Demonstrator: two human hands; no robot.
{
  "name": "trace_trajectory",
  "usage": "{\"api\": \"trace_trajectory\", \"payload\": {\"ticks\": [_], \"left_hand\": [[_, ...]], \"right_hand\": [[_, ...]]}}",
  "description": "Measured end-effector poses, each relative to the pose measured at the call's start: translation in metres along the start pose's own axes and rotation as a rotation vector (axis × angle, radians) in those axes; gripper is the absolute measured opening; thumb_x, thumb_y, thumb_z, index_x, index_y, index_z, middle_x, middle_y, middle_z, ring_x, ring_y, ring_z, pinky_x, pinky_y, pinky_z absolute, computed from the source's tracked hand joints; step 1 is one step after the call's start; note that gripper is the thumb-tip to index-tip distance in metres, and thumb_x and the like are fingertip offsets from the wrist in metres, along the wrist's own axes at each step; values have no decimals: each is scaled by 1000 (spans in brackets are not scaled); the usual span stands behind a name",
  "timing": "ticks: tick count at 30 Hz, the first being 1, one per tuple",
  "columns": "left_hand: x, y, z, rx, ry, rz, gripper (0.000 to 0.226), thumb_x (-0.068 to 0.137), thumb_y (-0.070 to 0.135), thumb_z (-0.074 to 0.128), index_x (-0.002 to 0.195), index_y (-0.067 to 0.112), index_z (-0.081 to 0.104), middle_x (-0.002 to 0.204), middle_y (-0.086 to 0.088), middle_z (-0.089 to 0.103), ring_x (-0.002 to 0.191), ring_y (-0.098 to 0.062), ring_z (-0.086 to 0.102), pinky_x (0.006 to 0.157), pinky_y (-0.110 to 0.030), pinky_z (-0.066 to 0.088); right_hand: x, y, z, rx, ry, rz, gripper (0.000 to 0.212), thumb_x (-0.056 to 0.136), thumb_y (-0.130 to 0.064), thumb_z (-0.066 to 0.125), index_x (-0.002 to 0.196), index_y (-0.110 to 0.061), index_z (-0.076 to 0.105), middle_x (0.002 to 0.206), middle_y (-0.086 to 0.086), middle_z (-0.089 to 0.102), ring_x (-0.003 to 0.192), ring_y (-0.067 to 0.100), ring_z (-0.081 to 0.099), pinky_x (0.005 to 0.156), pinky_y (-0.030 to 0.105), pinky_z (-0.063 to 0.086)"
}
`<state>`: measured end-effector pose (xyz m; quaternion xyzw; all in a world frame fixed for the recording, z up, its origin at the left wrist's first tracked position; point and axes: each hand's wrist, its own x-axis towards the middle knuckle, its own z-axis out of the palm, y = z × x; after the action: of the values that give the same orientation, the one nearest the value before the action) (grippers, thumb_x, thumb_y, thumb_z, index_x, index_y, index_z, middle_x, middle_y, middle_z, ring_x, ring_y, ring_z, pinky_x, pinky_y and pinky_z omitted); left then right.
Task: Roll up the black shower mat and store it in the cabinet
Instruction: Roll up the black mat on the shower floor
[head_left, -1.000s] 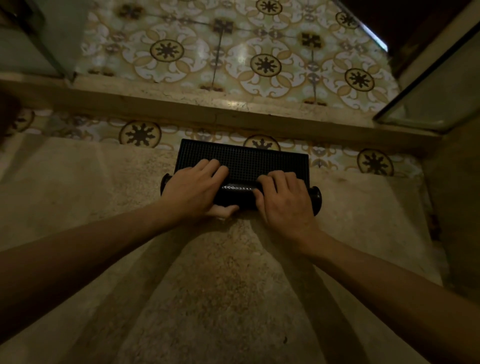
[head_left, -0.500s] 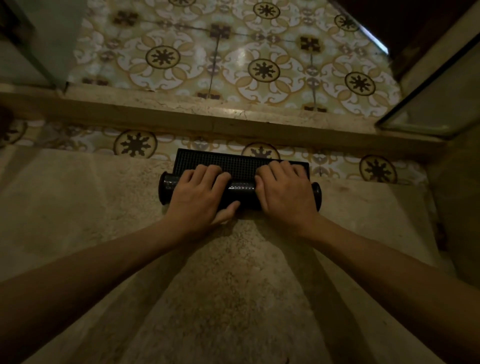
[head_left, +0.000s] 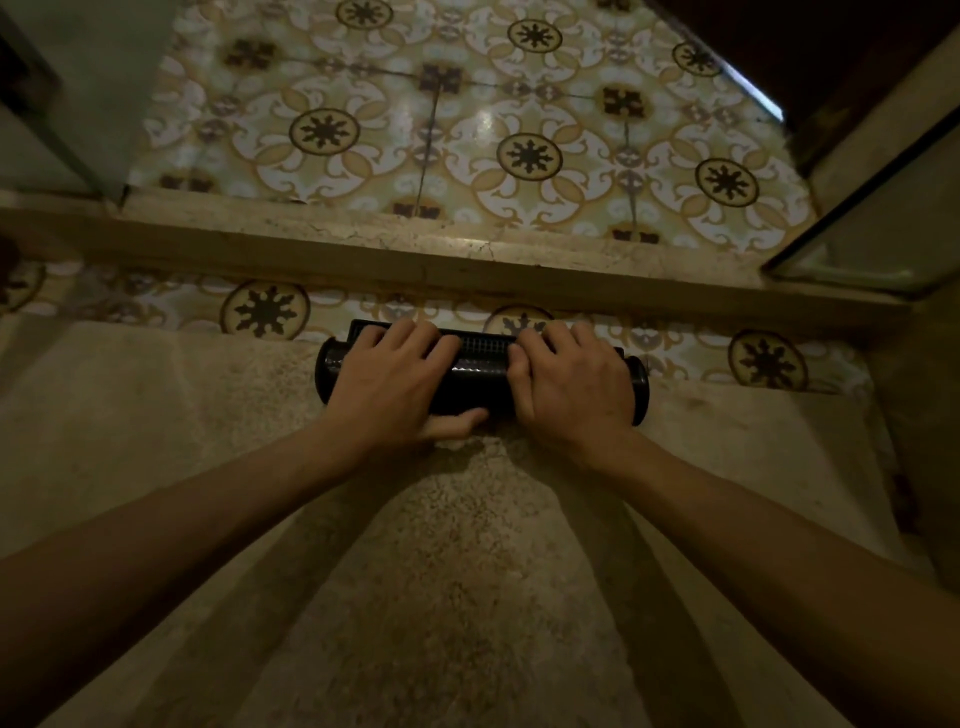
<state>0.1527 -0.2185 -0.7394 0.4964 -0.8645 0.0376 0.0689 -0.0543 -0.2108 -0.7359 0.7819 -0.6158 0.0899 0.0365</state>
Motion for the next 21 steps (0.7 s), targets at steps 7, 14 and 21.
{"api": "trace_trajectory", "payload": {"ticks": [7, 14, 21], "left_hand": [[30, -15, -8, -92, -176, 24, 90, 59, 91, 47, 123, 28, 53, 115, -1, 65, 99, -22, 59, 72, -36, 51], [43, -19, -11, -92, -265, 8, 94, 60, 86, 60, 134, 29, 49, 117, 2, 65, 99, -19, 62, 70, -32, 50], [24, -12, -10, -33, -228, 10, 83, 67, 76, 62, 126, 20, 47, 121, -8, 50, 108, -23, 44, 73, -32, 43]], "right_hand": [[23, 6, -2, 70, -82, 77, 42, 103, -47, 27, 100, -19, 58, 93, 6, 62, 79, 19, 45, 63, 33, 30], [34, 12, -3, 69, -164, 46, 64, 99, -61, 17, 99, -23, 69, 87, 3, 65, 82, 23, 61, 62, 33, 39], [7, 17, -2, 65, -72, -84, 78, 84, -87, 30, 113, -21, 60, 101, 3, 54, 89, 19, 49, 73, 34, 42]]}}
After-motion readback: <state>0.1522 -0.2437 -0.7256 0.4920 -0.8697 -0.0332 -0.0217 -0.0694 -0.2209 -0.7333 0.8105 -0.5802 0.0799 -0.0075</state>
